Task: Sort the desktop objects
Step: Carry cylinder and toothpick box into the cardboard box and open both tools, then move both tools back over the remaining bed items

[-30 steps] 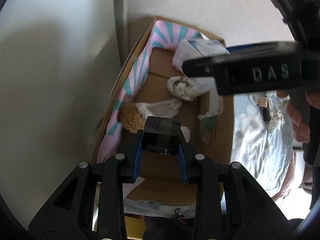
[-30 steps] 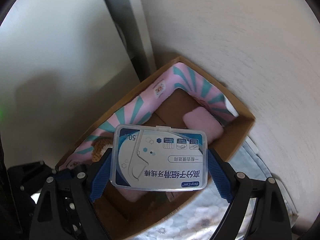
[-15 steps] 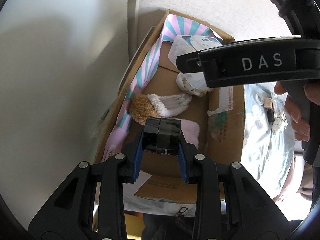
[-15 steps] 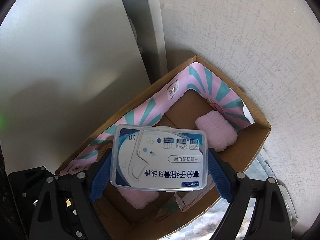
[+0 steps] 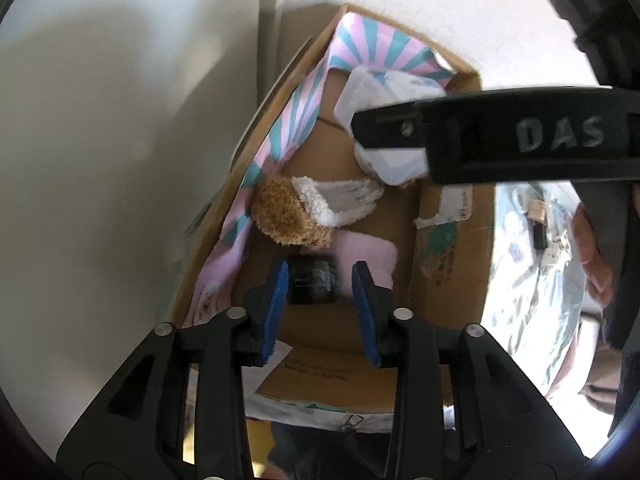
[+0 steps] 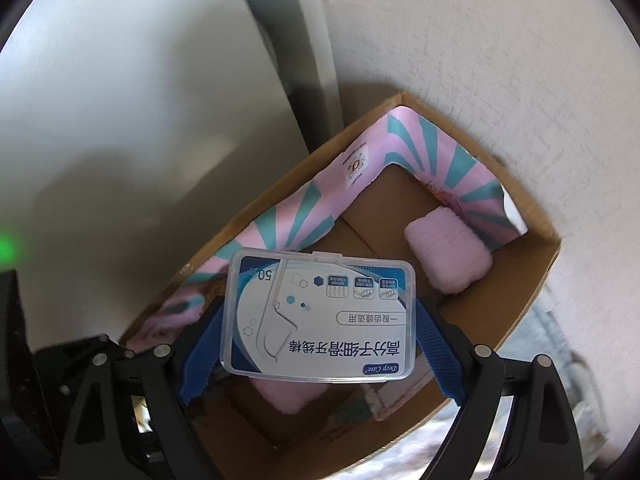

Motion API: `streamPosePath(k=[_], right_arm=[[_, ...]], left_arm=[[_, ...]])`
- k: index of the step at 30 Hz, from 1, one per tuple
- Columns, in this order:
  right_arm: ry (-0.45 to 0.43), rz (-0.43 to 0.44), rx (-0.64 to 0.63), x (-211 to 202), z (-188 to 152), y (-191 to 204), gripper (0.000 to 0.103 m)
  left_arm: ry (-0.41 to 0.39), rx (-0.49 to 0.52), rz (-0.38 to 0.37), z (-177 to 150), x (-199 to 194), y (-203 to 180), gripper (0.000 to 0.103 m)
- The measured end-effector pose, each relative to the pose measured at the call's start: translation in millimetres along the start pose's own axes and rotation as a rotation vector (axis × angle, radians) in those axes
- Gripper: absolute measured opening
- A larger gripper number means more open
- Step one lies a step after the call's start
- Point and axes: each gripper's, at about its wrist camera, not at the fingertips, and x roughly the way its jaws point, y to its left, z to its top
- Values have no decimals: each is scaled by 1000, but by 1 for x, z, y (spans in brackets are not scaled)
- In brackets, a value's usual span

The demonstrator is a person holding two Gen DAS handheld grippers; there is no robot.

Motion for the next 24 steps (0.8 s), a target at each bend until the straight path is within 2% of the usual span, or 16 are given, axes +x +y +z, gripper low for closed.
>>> streamPosePath(k=[1, 2, 3, 5, 7, 13, 19, 24], right_arm=[[-12, -2, 9, 0, 0, -1, 91], [-28, -25, 17, 0, -1, -2, 97], [-39, -47, 17, -1, -1, -2, 98], [-67, -98, 12, -3, -2, -2, 99], [-72, -114, 16, -4, -1, -3, 99], [-99, -110, 55, -16, -3, -11, 99], [-94, -34, 103, -27, -6, -18, 99], [-90, -44, 66, -42, -12, -13, 99]], left_arm=[[-8, 9, 15, -1, 0, -1, 81], [-15, 21, 33, -1, -1, -3, 103], [-18, 31, -8, -3, -1, -5, 103], [-33, 33, -5, -5, -4, -8, 103], [-43, 48, 9, -6, -6, -11, 103], [-35, 40, 10, -11, -2, -7, 103], [-21, 54, 15, -9, 0, -9, 103], [-38, 81, 20, -8, -6, -19, 103]])
